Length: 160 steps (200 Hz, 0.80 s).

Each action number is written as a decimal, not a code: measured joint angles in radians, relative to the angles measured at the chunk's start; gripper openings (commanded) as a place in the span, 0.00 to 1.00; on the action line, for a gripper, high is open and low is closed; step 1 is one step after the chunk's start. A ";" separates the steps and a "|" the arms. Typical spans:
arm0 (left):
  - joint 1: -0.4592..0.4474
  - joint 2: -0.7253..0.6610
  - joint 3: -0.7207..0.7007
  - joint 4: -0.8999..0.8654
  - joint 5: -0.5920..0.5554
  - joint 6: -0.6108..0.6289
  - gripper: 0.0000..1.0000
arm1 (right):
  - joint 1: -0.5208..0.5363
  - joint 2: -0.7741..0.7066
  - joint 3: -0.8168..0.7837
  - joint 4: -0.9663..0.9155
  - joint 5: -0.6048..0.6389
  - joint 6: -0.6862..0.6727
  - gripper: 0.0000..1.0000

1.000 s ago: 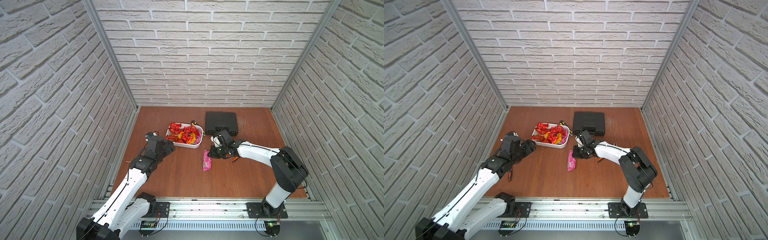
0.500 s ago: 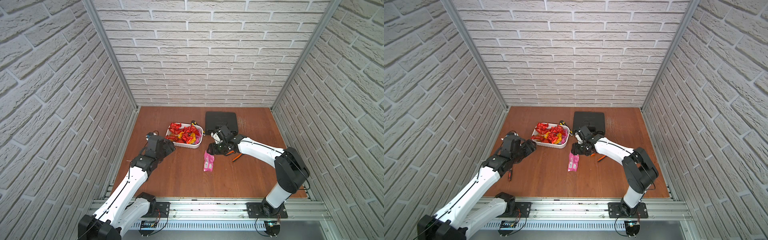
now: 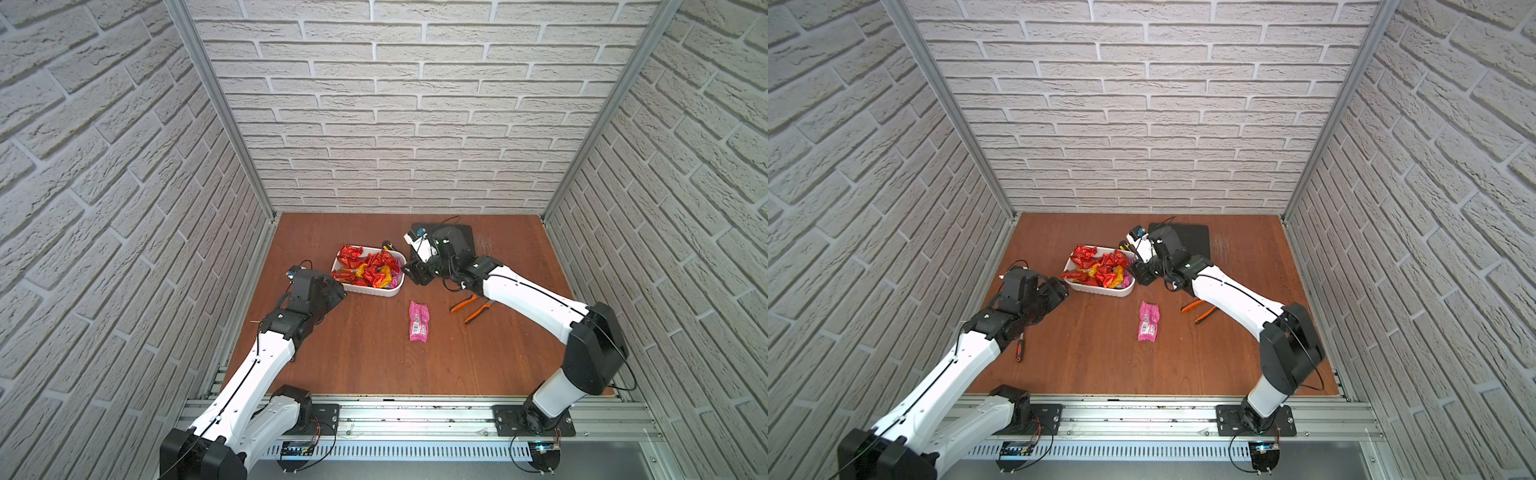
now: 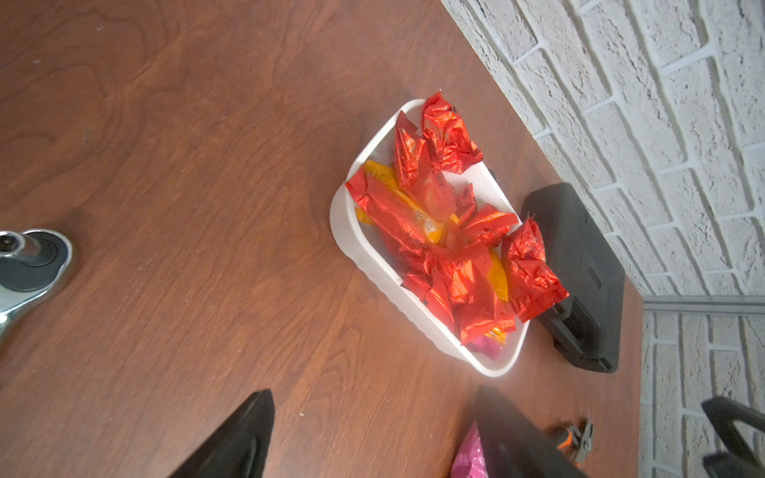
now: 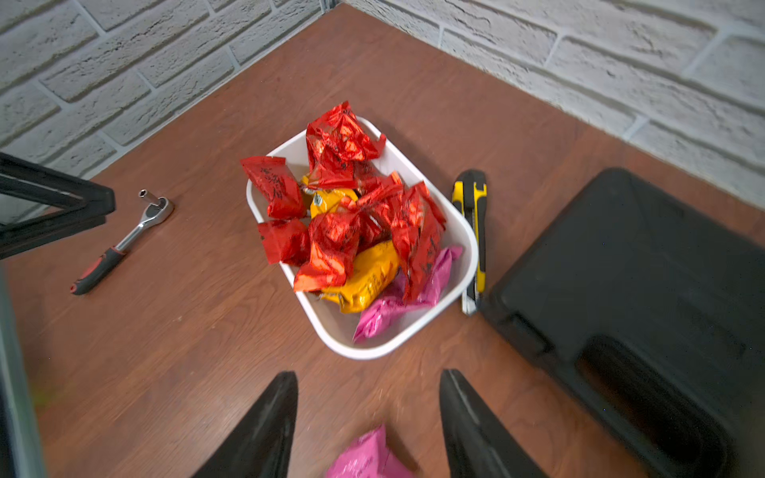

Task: Take the tea bags out of the storage box
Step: Pick up the tea bag from the storage box.

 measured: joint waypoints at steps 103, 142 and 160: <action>0.034 -0.003 0.031 -0.013 0.002 0.000 0.81 | 0.002 0.394 0.325 -0.076 0.046 -0.106 0.52; 0.040 -0.003 0.039 -0.016 0.002 0.000 0.81 | 0.002 0.443 0.354 -0.094 0.054 -0.111 0.29; 0.040 -0.003 0.039 -0.016 0.002 -0.001 0.81 | 0.003 0.443 0.356 -0.100 0.058 -0.109 0.17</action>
